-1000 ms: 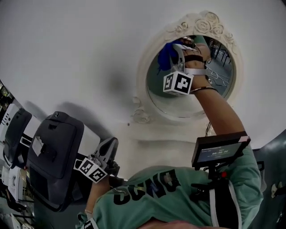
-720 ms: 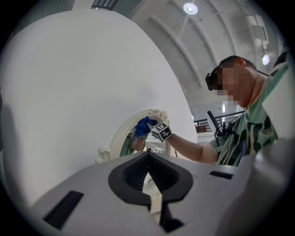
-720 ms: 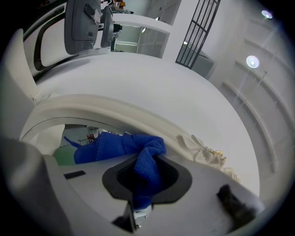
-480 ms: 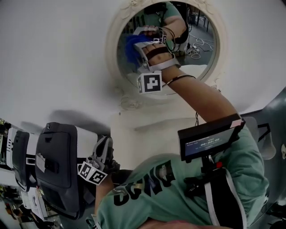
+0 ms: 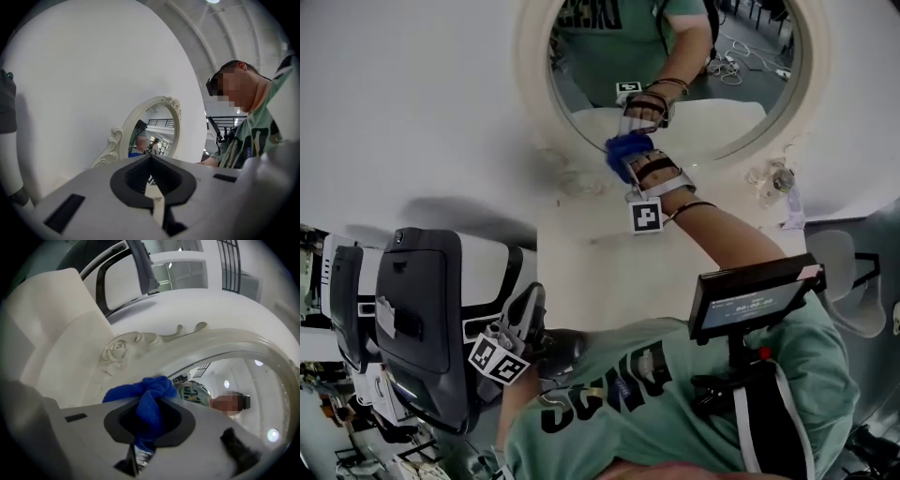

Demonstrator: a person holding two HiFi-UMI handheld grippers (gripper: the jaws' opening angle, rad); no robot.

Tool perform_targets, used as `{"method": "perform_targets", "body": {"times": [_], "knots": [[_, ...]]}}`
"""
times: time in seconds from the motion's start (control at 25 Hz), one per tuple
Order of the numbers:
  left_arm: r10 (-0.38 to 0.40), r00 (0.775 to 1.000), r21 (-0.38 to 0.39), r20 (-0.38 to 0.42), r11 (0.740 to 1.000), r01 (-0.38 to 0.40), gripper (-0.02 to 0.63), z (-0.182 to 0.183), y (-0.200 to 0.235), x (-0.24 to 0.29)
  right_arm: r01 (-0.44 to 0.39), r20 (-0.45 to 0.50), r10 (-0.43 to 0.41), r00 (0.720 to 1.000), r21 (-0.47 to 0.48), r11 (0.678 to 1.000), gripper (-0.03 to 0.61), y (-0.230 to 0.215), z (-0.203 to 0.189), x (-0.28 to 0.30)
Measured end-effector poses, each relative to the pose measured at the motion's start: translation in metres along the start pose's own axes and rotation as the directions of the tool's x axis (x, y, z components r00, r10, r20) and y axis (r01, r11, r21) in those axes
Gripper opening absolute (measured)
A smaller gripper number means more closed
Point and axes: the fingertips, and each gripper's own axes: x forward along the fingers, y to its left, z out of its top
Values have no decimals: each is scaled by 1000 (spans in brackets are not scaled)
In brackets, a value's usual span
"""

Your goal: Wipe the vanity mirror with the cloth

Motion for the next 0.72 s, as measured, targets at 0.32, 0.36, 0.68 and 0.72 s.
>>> {"method": "perform_targets", "body": {"times": [0.32,0.36,0.68,0.72], "knots": [[21,1000,-26,-23,999,-21,9,-17,13,-17,4,-55,-3,998,11,1000,48,17,-6,4],[14,1000,-27,-16,1000,-14,10,-16,12,-17,-20,-58,22,998,26,999,48,17,-6,3],[-49,993,66,109,997,42,11,24,-3,-9,161,78,-167,983,77,984,49,-131,13,-55],[-58,991,77,122,996,49,9,29,-5,-8,223,85,-230,969,88,971,49,-169,14,-68]]}}
